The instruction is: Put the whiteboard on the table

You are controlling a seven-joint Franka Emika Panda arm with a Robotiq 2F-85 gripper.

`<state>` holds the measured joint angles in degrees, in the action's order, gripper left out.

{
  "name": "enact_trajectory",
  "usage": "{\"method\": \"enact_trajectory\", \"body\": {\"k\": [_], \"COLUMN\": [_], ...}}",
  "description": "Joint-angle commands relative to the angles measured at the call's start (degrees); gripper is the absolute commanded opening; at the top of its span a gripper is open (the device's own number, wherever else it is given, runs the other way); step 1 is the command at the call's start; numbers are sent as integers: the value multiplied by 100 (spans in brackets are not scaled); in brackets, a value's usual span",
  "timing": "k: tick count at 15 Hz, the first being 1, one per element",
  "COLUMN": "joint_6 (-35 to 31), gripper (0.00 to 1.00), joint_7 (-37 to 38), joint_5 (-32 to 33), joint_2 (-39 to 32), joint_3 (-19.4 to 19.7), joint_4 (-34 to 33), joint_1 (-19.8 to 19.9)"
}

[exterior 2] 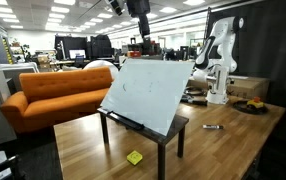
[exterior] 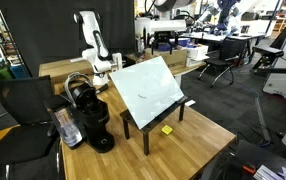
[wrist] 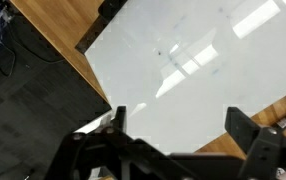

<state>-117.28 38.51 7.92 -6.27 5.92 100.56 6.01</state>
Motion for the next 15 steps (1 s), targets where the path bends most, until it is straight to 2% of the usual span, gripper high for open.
{"method": "enact_trajectory", "body": {"k": [1, 4, 5, 15], "joint_6": [-238, -609, -412, -423], "gripper": [100, 100, 100, 100], "joint_7": [153, 264, 164, 167], "joint_5": [-273, -409, -303, -307], "joint_2": [-203, -124, -169, -173], "joint_3": [92, 89, 116, 125], "joint_4": [-184, -44, -95, -94], "joint_1": [-11, -60, -58, -68]}}
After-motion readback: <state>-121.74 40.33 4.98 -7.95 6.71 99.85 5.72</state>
